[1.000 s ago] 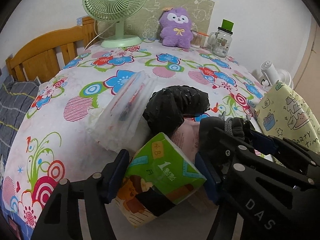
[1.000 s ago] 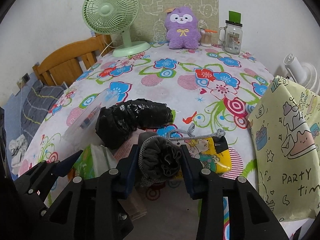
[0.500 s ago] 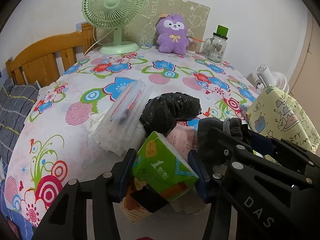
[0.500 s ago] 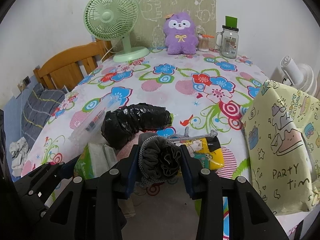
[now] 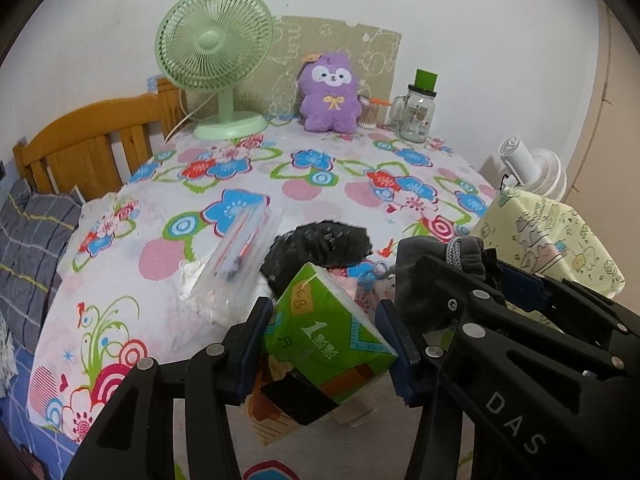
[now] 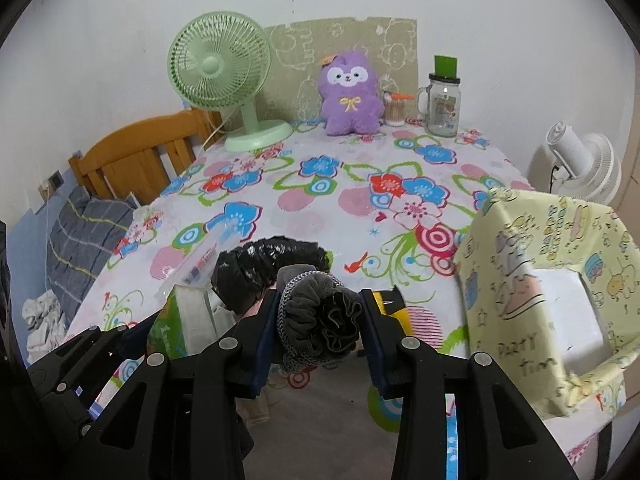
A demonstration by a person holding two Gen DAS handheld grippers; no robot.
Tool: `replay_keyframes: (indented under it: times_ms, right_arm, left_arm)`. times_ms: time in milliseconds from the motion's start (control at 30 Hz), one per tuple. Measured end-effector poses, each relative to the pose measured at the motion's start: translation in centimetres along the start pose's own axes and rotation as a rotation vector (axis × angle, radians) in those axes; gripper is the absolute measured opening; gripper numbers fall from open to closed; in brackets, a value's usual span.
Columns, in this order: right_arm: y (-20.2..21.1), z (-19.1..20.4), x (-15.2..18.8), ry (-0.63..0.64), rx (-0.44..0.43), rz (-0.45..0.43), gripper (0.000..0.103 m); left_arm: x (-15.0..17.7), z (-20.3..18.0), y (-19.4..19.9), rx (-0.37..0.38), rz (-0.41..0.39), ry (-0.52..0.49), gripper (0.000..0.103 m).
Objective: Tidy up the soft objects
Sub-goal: 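Lift the tissue pack and hat and carry both over the fabric box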
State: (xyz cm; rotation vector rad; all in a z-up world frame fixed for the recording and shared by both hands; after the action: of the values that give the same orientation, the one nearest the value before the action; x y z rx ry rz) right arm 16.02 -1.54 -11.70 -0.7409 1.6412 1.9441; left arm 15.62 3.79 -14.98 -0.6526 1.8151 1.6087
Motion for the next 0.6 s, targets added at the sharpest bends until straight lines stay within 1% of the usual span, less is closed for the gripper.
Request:
replay_keyframes:
  times_ms: [600]
  right_arm:
    - [5.4, -1.5, -3.6, -0.006, 0.003, -0.097, 0.042]
  left_arm:
    - [-3.9, -2.7, 4.3, -0.016, -0.096, -0.047, 0.054]
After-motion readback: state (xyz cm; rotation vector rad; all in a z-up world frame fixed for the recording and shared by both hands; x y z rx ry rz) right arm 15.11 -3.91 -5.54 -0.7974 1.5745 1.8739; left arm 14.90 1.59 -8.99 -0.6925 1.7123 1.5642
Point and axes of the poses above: each gripper's, at about its wrist camera, not at the fingertips, and y roughly against the way its jaws point, z to its left, x to its underside, the point moved 9 cm from there along -y, roughly the way its jaws point, and after that the axes turned 3 degrees about -y, right-handed, at the moved point
